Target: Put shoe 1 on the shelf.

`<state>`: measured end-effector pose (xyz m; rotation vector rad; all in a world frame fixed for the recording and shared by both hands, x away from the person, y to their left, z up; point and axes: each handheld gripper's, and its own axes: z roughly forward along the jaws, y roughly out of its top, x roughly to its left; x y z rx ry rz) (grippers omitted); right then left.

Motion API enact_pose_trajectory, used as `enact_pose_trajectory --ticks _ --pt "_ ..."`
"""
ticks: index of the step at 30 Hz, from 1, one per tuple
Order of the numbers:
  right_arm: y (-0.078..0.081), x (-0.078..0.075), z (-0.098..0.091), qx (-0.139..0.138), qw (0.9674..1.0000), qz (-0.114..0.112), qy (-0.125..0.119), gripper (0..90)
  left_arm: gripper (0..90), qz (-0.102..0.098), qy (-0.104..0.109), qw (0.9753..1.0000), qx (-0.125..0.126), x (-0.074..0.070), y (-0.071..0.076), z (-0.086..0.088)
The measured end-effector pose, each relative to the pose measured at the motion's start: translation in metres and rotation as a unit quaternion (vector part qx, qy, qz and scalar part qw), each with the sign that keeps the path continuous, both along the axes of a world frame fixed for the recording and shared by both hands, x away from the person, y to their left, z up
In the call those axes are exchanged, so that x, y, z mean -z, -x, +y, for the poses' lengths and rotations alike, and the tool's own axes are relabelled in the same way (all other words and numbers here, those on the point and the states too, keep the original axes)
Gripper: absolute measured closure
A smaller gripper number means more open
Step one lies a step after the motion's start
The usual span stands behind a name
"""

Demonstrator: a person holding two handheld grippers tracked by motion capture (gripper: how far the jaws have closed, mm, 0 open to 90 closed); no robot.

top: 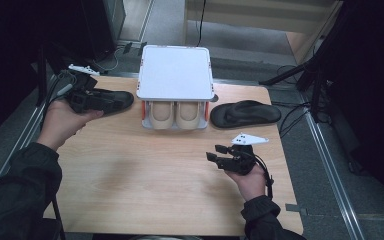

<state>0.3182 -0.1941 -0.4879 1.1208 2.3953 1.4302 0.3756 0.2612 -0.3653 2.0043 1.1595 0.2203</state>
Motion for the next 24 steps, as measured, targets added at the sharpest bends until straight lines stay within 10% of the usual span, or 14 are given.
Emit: enact_pose_trajectory --ticks 24 --pt "-0.011 0.003 -0.01 0.017 0.9992 0.033 -0.017 48.1 70.7 0.023 0.013 0.9992 -0.031 0.066 0.003 0.021"
